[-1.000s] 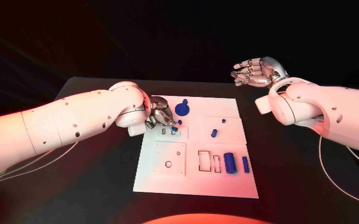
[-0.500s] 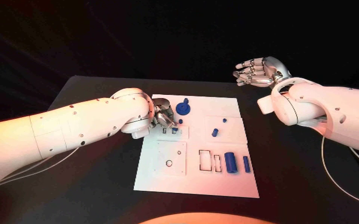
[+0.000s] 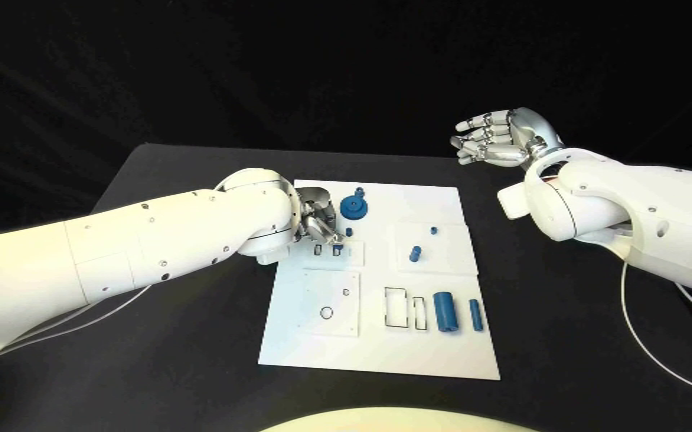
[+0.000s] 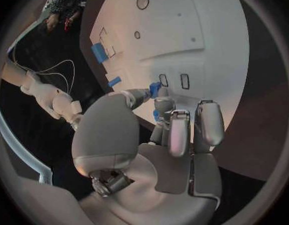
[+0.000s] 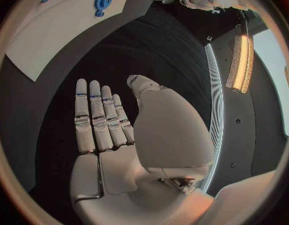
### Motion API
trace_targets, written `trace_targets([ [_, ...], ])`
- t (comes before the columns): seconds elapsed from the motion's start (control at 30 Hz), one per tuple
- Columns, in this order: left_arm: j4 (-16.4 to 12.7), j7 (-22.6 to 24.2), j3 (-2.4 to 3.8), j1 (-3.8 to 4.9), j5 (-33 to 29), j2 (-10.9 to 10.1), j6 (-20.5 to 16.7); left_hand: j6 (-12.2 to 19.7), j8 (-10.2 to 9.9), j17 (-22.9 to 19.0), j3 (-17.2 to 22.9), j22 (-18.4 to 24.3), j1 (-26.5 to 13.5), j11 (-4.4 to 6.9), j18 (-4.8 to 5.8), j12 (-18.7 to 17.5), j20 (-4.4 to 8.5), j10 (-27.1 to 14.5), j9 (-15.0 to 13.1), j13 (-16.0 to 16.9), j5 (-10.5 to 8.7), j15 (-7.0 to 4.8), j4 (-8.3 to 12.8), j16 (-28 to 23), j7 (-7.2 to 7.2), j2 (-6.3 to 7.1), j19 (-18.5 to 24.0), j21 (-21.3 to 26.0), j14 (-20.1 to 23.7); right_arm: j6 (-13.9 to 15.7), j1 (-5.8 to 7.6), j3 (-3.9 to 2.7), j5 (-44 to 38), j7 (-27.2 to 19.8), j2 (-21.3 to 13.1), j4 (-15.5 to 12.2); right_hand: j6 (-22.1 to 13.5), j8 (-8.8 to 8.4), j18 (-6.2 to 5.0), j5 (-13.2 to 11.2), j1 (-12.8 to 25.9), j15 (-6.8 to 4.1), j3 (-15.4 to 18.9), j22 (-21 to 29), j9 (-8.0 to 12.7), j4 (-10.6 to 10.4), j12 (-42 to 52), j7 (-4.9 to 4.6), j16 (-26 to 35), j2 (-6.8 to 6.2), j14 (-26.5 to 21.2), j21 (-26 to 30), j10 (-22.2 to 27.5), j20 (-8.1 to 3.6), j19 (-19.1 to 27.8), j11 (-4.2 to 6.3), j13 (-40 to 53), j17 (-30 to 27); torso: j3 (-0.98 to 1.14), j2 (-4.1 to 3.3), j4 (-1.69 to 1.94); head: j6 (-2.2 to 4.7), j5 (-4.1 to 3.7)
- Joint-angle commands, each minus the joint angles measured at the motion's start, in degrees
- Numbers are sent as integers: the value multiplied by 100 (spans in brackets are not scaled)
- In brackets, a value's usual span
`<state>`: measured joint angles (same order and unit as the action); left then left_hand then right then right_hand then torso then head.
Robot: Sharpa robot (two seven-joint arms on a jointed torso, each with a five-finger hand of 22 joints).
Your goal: Assemble the parts on the task board
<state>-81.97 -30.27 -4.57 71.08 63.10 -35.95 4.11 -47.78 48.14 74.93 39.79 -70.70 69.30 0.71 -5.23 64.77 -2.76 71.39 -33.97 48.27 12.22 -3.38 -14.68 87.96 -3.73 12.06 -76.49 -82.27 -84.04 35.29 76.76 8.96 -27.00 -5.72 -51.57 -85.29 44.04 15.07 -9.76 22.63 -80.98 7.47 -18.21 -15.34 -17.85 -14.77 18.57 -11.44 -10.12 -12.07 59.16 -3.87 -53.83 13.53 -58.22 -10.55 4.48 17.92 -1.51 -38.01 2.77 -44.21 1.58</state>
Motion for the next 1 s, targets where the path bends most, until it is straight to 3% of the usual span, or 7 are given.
trace_targets([
  [0.03,-16,14,0,-3,120,3,191,-44,2,1134,1210,-10,-53,2,92,28,14,50,-13,24,55,-56,1199,21,13,13,-51,-26,-485,-90,-3,-1,-27,-63,8,2,-21,-34,-69,-1,57,26,-31,9,8,-7,-35,-313,24,-20,6,12,13,16,22,-17,-8,-7,3,-6,-9,-6,-2],
  [0.2,-18,1,-2,-4,130,-19,305,-67,0,1139,1235,-19,-88,9,94,42,21,79,-19,54,132,-63,1230,23,20,33,-59,-30,-487,-64,-3,0,-26,-75,5,-2,-21,-34,-68,-2,57,27,-32,10,9,-7,-35,-313,25,-21,6,12,14,16,22,-17,-9,-8,0,1,3,-37,-31],
  [0.53,6,-12,-5,-7,135,-18,397,-121,-10,1145,1264,-73,-175,26,106,75,37,148,-31,128,346,-78,1283,26,36,64,-103,-52,-490,-52,-3,0,-27,-88,-1,-6,-5,-30,-72,21,45,22,-54,38,15,8,-37,-307,32,-12,26,7,-2,15,13,-12,-28,-25,-1,2,-2,-29,-31],
  [1.0,35,-22,-15,-22,112,14,476,-128,-11,1142,1266,-79,-187,29,107,75,39,153,-33,131,376,-80,1290,24,38,66,-107,-54,-490,-54,-3,0,-34,-91,4,1,4,-27,-73,30,45,19,-63,51,18,12,-37,-305,34,-9,38,4,-12,14,6,-9,-36,-32,-3,-1,3,-34,-47],
])
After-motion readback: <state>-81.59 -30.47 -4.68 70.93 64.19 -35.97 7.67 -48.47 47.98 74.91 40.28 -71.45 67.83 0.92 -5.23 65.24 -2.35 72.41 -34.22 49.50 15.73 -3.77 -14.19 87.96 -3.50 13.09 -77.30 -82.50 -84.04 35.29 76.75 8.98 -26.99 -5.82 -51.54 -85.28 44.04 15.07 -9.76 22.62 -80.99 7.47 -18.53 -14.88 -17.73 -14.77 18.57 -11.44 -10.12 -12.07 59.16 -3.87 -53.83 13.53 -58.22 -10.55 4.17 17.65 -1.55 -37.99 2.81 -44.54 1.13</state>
